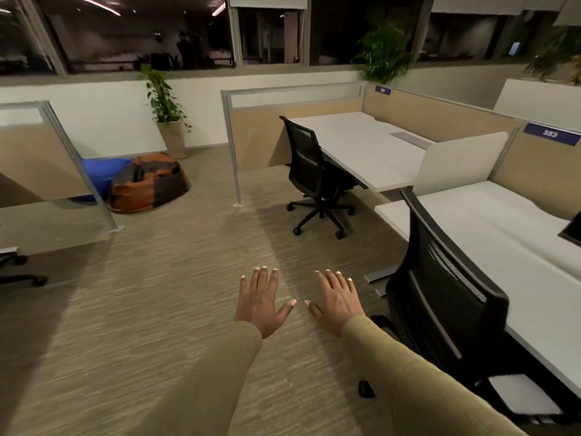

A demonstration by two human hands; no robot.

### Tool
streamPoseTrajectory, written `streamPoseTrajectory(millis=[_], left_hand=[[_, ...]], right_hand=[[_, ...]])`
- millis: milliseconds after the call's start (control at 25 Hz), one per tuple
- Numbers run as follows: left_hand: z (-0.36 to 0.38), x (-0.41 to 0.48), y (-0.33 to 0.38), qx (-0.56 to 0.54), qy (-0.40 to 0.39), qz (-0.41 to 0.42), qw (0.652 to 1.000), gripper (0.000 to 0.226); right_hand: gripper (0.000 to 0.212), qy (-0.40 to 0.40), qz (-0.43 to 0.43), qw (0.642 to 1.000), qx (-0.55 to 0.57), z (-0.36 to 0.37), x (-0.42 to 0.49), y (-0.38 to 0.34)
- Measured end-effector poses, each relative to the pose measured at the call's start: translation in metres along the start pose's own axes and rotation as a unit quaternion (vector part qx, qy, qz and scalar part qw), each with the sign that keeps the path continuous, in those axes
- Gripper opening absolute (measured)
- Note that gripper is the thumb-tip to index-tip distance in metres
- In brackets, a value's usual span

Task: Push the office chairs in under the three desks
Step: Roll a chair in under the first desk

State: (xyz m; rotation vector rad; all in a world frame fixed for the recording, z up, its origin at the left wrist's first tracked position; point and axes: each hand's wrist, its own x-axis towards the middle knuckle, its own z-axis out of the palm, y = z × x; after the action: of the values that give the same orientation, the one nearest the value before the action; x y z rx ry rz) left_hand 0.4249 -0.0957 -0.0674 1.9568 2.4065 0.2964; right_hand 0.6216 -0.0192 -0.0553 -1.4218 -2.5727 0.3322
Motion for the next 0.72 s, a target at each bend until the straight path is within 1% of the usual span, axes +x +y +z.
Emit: streamPoseTrajectory(millis=[160,360,520,720], left_hand=[[-0.007,0.100,-0.050,0.023,-0.006,0.038,0.999,0.094],[-0.008,0.198,-0.088,0.016,-0.008,0.053,0.998,0.099],[0.006,0.270,-0.113,0.025,-0.019,0.058,0.998,0.094],[0.022,0.396,-0.141,0.031,-0.021,0.051,0.998,0.093]], right_hand=[[0.082,0.003,0.019,1.000,0.006,0.003,0.101,-0.021],[0.082,-0.005,0.039,0.999,0.014,0.011,0.201,-0.029],[0.081,-0.004,0.042,0.999,0.014,0.022,0.282,-0.024],[0.081,-0.008,0.032,0.999,0.017,0.037,0.410,0.000]])
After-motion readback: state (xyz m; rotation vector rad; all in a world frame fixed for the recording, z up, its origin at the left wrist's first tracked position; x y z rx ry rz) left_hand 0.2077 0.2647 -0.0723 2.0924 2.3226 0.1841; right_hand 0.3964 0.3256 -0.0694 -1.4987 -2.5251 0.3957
